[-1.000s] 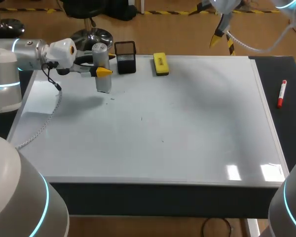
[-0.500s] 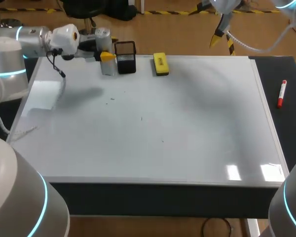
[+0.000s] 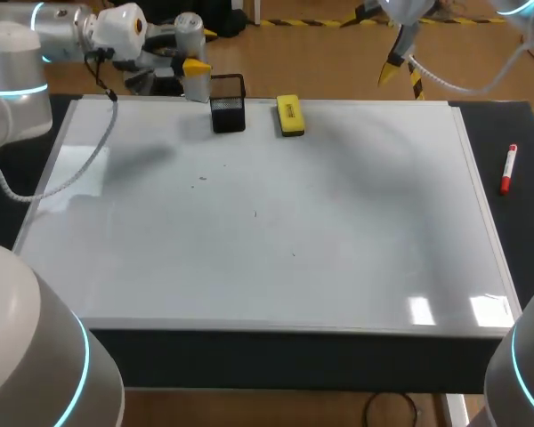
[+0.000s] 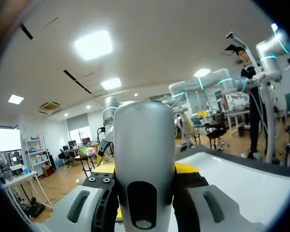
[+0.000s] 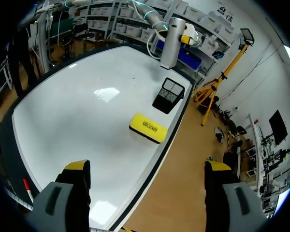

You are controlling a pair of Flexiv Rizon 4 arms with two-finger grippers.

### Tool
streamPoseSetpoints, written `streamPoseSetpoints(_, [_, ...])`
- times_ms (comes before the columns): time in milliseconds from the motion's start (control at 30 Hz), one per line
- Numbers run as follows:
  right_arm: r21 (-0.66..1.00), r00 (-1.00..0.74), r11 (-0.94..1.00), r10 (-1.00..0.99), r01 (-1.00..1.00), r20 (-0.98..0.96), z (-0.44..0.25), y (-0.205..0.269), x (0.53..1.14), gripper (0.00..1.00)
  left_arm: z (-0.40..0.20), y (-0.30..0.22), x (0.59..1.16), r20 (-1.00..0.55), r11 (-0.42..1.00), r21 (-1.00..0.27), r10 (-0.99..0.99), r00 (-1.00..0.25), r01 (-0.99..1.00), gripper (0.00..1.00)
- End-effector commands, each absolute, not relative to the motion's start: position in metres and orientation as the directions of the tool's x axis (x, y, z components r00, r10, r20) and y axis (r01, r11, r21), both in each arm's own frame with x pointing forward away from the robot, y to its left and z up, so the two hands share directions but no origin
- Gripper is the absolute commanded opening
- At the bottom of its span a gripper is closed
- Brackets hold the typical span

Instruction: Pick up the inspection probe, press it on each red-marked spot on the whiteboard one by one, put down the probe, pick up the eraser, and wipe off all the red marks.

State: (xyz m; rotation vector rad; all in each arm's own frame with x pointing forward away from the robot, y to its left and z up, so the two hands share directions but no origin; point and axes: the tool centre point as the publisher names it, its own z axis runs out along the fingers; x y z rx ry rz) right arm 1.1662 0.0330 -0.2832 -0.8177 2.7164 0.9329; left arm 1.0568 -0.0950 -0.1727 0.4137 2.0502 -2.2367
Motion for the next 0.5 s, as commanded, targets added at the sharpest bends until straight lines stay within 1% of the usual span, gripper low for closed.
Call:
streamPoseSetpoints(33, [0.520,-0.838,0.658,-0.451,-0.545,-0.307,-0.282,0.033,1.167,1.00,-0.164,-0.102,1.068,-0.253,-0.100,-0.965,0.143,-0.957,0.241,0.00])
streamPoseSetpoints(233, [0.520,-0.838,0.658,-0.451,-0.545,-0.307,-0.282,0.033,1.167,1.00,-0.158,-0.116,1.080,-0.242,-0.125,-0.966,0.143,-0.960,0.225,0.00])
streamPoseSetpoints(500, [0.520,-0.838,0.658,-0.451,-0.545,-0.307,-0.282,0.033,1.167,1.00,-0.160,-0.136,1.094,-0.219,-0.119,-0.972,0.126,-0.967,0.204,0.00])
